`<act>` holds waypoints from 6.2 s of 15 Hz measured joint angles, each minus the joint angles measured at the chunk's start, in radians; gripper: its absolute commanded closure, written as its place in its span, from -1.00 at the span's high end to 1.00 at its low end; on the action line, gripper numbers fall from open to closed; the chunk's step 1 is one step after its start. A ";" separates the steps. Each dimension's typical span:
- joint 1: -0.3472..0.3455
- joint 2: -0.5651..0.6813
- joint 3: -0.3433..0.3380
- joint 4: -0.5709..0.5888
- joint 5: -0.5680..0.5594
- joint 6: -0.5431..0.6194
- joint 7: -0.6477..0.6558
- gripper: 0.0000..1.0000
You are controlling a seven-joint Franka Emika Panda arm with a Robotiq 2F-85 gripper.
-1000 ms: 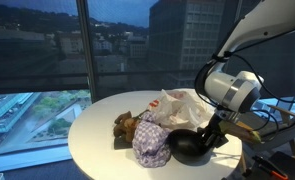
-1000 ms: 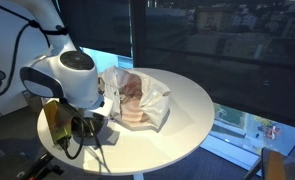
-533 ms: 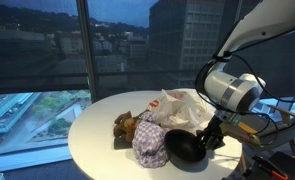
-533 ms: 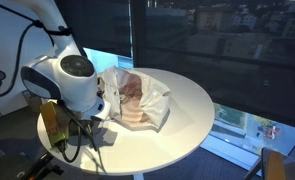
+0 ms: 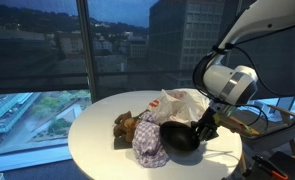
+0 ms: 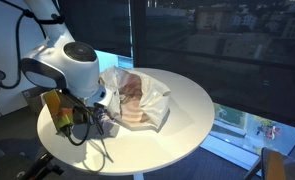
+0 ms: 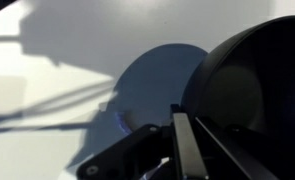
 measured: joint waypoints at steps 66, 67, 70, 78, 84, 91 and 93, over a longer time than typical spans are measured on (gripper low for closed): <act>-0.090 0.102 -0.215 0.170 -1.059 0.088 0.814 1.00; -0.081 0.050 -0.219 0.121 -1.091 0.136 0.844 1.00; -0.062 -0.098 -0.240 -0.020 -1.197 0.213 0.937 1.00; 0.164 -0.323 -0.165 -0.011 -0.873 -0.073 0.794 1.00; 0.203 -0.123 -0.058 0.052 -0.964 -0.024 0.812 1.00; 0.200 0.167 -0.018 0.291 -1.123 0.043 0.917 1.00; 0.199 0.212 0.001 0.338 -1.120 0.080 0.939 1.00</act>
